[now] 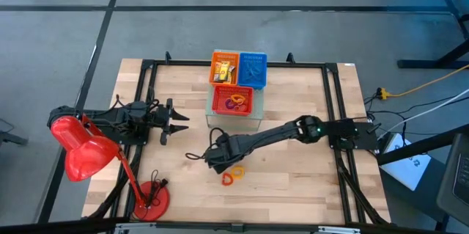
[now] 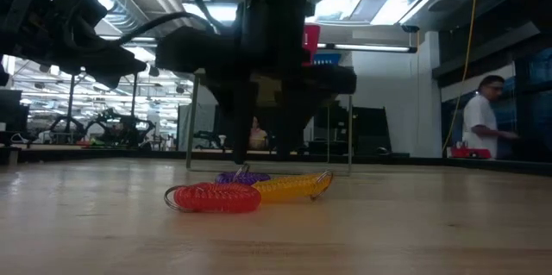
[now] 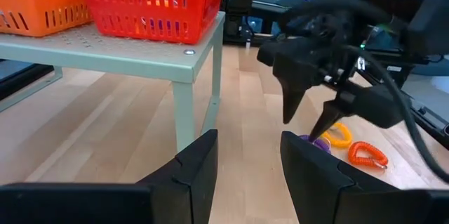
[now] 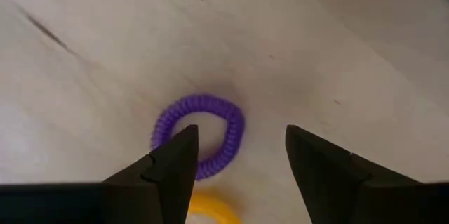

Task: Pick & Place Office Desk Supplies
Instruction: Put the spring keychain into the red bin, then put the yellow spring keychain into the red bin

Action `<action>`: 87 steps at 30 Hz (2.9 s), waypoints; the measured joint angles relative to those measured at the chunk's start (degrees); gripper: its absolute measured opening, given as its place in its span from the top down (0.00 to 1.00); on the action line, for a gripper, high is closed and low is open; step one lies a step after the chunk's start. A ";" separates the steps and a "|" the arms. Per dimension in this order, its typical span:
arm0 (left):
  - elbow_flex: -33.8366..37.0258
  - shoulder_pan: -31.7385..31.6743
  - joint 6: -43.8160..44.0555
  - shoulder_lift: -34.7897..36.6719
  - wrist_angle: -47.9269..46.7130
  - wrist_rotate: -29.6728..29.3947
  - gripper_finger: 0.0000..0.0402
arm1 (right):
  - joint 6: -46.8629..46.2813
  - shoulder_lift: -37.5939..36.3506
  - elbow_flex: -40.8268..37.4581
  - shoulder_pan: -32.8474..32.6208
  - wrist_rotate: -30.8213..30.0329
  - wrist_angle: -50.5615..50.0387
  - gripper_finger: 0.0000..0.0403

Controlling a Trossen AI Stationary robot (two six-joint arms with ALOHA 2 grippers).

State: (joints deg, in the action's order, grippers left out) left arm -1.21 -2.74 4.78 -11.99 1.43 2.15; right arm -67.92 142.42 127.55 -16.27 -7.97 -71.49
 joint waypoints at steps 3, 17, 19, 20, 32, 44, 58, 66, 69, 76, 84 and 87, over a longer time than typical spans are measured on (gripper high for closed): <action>0.00 0.01 0.00 0.00 0.01 -0.01 0.63 | 0.24 0.44 0.06 -0.05 -0.15 1.82 0.46; 0.00 0.02 0.00 0.00 0.02 0.00 0.63 | 1.27 0.12 -7.13 -0.59 -0.77 7.13 0.66; 0.00 0.00 0.00 0.00 0.02 0.00 0.63 | 1.47 0.00 -7.19 -0.70 -1.55 7.59 0.72; 0.00 0.01 0.00 0.00 0.02 0.00 0.63 | 1.77 -0.01 -7.19 -0.70 -1.68 7.79 0.75; 0.00 0.00 0.00 0.00 0.02 0.00 0.63 | 9.61 -1.40 6.87 -3.55 -12.25 1.05 0.98; 0.00 0.02 0.00 -0.06 -0.05 0.00 0.63 | 8.88 -24.86 5.83 -1.36 -33.67 -1.22 0.99; 0.00 0.00 0.00 -0.05 0.00 0.00 0.63 | 20.74 -21.36 5.77 13.73 -18.74 -1.78 0.99; 0.00 0.00 0.00 -0.05 0.02 0.00 0.63 | 22.30 -17.21 5.77 14.91 -17.70 -3.60 0.96; 0.00 0.01 0.00 -0.07 0.02 0.00 0.63 | 22.41 -17.27 5.79 14.85 -18.87 -3.51 0.89; 0.00 0.00 0.00 -0.06 0.02 0.00 0.63 | 22.38 -17.30 5.79 14.84 -19.18 -3.43 0.66; 0.00 0.00 0.00 -0.07 0.02 0.00 0.63 | 21.70 -18.42 5.79 14.57 -17.93 -3.37 0.48; 0.00 0.00 0.00 -0.04 0.02 0.00 0.63 | 19.40 -20.90 5.79 13.43 -17.99 -2.89 0.47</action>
State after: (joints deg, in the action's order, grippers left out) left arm -1.21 -2.74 4.78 -12.03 1.45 2.15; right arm -48.52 121.52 133.34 -2.84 -25.95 -74.38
